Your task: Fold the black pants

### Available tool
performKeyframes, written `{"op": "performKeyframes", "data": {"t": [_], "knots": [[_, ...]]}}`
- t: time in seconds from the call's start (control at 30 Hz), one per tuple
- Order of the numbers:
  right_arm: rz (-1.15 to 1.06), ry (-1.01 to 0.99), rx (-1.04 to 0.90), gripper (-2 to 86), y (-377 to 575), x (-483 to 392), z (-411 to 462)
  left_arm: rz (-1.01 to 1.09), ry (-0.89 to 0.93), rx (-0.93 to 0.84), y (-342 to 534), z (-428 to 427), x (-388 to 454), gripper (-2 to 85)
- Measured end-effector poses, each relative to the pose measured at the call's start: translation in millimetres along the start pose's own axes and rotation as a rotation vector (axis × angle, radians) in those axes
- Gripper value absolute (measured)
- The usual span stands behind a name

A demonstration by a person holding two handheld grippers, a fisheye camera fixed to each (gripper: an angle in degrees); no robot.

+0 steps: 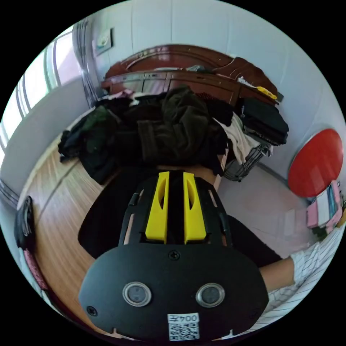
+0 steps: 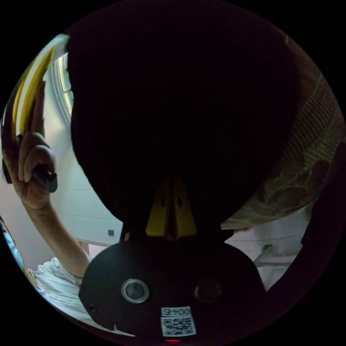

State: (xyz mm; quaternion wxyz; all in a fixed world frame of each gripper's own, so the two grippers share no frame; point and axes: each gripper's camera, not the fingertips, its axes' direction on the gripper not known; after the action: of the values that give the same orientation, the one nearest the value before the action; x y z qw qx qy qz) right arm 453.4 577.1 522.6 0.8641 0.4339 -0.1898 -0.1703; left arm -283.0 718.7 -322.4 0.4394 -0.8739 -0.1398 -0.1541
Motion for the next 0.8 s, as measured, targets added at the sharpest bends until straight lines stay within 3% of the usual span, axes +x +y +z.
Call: {"op": "performKeyframes", "data": {"t": [0.13,0.23,0.43,0.57,0.8], "knots": [[0.021,-0.034,-0.023,-0.9,-8,20,-29,-0.195,0.137,0.125,-15,-6,-53,8.4],[0.051,-0.014,-0.044,-0.9,-8,27,-44,-0.306,0.034,0.194,8,-48,-103,9.1],[0.182,0.036,-0.099,-0.7,3,38,-98,-0.627,-0.009,0.067,141,-64,-198,11.0],[0.228,0.009,-0.061,-0.2,23,42,-159,-0.788,0.06,-0.009,215,-43,-199,13.7],[0.033,0.063,0.146,9.0,53,18,-250,-0.826,0.056,0.075,208,-48,-153,19.6]]}}
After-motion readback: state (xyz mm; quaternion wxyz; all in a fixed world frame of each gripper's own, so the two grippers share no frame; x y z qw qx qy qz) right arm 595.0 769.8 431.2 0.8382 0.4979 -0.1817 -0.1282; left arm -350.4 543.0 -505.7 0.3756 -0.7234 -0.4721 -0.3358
